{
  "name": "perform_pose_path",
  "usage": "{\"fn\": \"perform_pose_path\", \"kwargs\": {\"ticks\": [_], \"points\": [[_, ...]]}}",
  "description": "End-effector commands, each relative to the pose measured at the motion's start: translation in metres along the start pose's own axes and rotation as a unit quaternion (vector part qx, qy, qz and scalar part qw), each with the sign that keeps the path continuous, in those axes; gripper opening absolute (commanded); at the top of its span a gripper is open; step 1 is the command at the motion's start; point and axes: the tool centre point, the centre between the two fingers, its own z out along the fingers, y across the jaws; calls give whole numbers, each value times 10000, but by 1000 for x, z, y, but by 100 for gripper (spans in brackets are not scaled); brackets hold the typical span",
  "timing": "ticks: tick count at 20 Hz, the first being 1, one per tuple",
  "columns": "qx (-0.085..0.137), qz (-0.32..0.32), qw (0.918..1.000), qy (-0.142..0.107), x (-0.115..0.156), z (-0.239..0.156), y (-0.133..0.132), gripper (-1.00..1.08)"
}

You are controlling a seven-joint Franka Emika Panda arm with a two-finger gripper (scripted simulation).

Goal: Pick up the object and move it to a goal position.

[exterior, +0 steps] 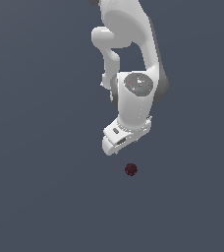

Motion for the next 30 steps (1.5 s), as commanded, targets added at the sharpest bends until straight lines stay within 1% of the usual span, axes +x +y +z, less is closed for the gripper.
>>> {"fn": "perform_pose_path", "kwargs": {"ticks": [1,5,10,13,17,23,27,30], "points": [[0,-384,9993,-5,7,7,0,100],[4,-979,9952,-9,17,17,1,100],[16,-1709,9853,-7,29,31,1,100],[24,-2138,9769,0,35,39,1,100],[37,-2687,9632,13,44,50,2,100],[52,-3309,9437,36,53,63,2,100],[59,-3577,9338,49,57,68,2,100],[62,-3707,9287,55,59,71,2,100]]}}
